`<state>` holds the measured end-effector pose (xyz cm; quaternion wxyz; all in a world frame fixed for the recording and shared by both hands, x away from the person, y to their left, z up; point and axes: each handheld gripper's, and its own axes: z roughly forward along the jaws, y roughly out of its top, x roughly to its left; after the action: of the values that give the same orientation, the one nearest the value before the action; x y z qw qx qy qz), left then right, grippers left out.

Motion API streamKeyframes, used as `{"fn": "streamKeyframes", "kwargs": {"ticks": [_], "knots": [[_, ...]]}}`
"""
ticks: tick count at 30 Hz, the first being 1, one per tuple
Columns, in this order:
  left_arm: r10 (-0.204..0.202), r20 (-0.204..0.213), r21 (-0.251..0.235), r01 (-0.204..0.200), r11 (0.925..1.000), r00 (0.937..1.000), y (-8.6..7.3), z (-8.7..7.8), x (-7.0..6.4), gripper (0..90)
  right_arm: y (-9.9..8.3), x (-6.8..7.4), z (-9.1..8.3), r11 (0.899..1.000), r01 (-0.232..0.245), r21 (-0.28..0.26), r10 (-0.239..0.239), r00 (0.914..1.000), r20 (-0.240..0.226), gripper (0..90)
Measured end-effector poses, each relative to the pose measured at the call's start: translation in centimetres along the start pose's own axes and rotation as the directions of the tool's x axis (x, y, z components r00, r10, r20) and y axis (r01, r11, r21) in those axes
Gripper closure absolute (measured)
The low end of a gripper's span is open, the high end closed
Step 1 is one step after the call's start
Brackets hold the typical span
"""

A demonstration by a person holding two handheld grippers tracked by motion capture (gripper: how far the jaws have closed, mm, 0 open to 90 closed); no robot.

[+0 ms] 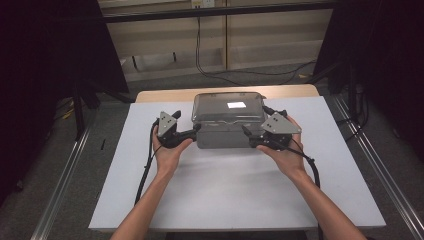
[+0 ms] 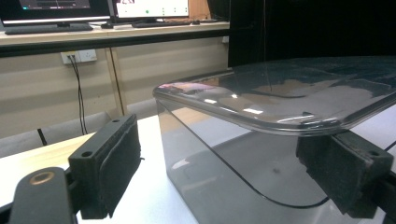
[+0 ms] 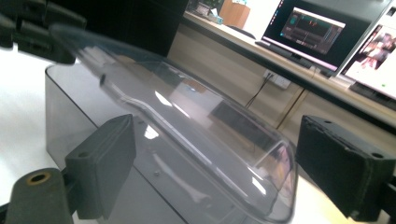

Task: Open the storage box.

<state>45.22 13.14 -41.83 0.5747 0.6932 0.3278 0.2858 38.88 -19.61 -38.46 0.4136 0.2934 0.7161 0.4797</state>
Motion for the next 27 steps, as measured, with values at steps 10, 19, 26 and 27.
{"fn": "streamKeyframes", "kwargs": {"ticks": [10, 19, 26, 27], "knots": [[0.005, 0.002, -0.012, -0.005, 0.9999, 1.0000, 0.4, 0.0, 0.0, 14.3, -1.3, -1.9, -0.3, 0.990, -0.134, 0.032, 0.135, 0.9904, -0.032, 10.9], [0.016, 0.005, -0.018, -0.016, 0.9997, 0.9999, 0.6, 0.0, 0.1, 14.7, -1.6, -2.4, 0.3, 0.991, -0.128, 0.043, 0.129, 0.9914, -0.022, 11.9], [0.022, 0.010, -0.023, -0.022, 0.9995, 0.9997, 0.9, 0.1, 0.1, 15.7, -1.5, -2.5, 0.7, 0.990, -0.135, 0.037, 0.137, 0.9900, -0.035, 13.2], [0.026, 0.007, -0.023, -0.026, 0.9994, 0.9996, 1.0, 0.1, 0.2, 15.7, -1.5, -2.5, 0.8, 0.991, -0.132, 0.037, 0.134, 0.9903, -0.037, 15.2]]}}
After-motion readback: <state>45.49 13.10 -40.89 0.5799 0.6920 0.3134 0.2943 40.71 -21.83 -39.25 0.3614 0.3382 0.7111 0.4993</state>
